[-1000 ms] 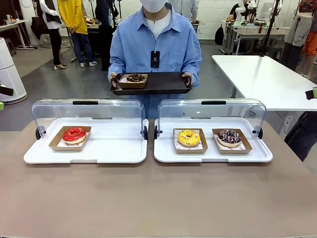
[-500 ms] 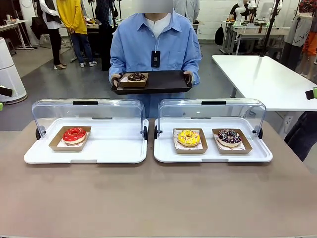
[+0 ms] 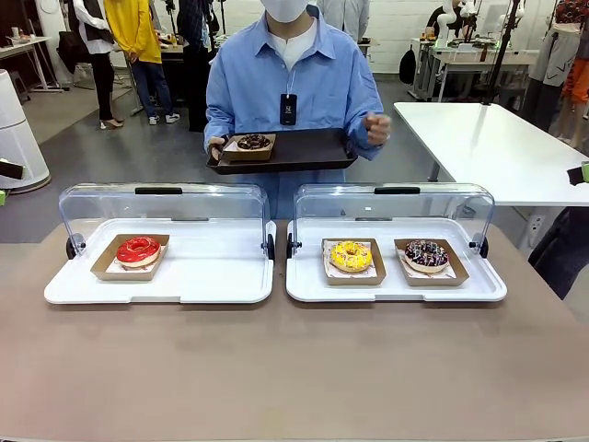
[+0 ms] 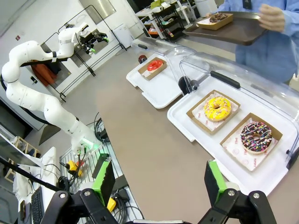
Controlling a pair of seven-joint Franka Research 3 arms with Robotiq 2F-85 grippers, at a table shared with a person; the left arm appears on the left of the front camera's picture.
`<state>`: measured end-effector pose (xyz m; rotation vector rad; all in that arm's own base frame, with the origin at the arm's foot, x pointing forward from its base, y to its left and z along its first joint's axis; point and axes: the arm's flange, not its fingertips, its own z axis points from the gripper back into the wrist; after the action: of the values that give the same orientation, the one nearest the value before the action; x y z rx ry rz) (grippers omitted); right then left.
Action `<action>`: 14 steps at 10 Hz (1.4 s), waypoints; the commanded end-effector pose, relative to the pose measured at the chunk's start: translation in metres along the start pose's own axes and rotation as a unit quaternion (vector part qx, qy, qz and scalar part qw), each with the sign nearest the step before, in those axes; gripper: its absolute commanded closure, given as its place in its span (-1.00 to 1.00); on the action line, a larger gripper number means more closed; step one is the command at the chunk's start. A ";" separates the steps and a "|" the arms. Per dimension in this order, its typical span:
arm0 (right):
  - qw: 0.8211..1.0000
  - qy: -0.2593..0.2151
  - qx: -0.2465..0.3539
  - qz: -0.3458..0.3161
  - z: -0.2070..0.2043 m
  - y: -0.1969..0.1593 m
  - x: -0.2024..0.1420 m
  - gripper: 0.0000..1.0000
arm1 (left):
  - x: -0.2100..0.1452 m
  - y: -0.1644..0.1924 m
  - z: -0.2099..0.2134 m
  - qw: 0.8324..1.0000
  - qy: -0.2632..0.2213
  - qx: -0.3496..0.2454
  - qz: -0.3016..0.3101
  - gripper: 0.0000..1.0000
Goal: Provide the desired donut to the person.
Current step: Pick up and lift the Paper togo box containing the Donut pointed at by the person.
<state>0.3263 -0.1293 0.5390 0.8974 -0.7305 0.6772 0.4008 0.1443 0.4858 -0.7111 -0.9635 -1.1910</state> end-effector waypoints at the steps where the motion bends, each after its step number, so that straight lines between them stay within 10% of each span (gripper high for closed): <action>1: 1.000 0.001 0.000 -0.001 -0.001 0.000 0.000 -1.00 | 0.001 -0.001 0.000 1.000 -0.006 0.005 0.007 -1.00; 14: 1.000 0.000 0.000 0.000 0.000 0.000 0.000 -1.00 | 0.001 -0.001 0.000 1.000 -0.006 0.005 0.007 -1.00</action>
<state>0.3263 -0.1293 0.5390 0.8974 -0.7305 0.6772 0.4008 0.1443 0.4857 -0.7111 -0.9636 -1.1908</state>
